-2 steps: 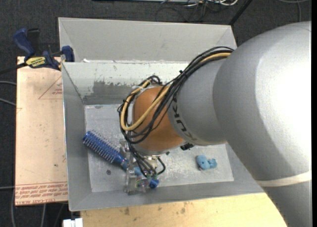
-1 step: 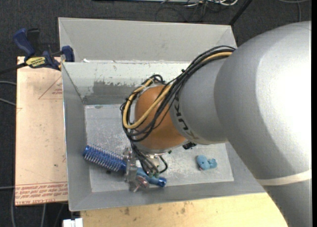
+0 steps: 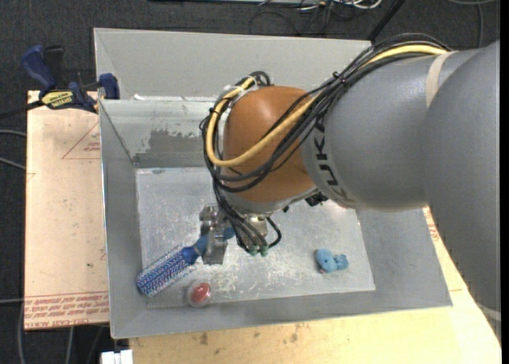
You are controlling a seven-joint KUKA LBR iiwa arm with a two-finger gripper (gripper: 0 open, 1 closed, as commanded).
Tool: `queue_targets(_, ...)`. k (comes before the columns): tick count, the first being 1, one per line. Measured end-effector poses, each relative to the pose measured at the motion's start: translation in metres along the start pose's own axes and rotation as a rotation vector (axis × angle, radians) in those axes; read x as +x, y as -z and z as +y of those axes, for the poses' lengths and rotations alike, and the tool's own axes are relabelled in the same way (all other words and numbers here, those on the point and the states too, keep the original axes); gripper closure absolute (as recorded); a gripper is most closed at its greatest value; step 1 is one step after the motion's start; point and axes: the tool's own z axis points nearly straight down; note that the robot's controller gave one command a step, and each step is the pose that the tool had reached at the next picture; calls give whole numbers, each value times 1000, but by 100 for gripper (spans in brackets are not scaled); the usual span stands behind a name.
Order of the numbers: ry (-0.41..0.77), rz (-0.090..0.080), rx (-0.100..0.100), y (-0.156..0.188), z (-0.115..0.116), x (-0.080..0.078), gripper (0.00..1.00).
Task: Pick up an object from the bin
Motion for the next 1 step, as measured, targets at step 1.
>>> queue_targets(1,-13,3,1,50,7,10,100)
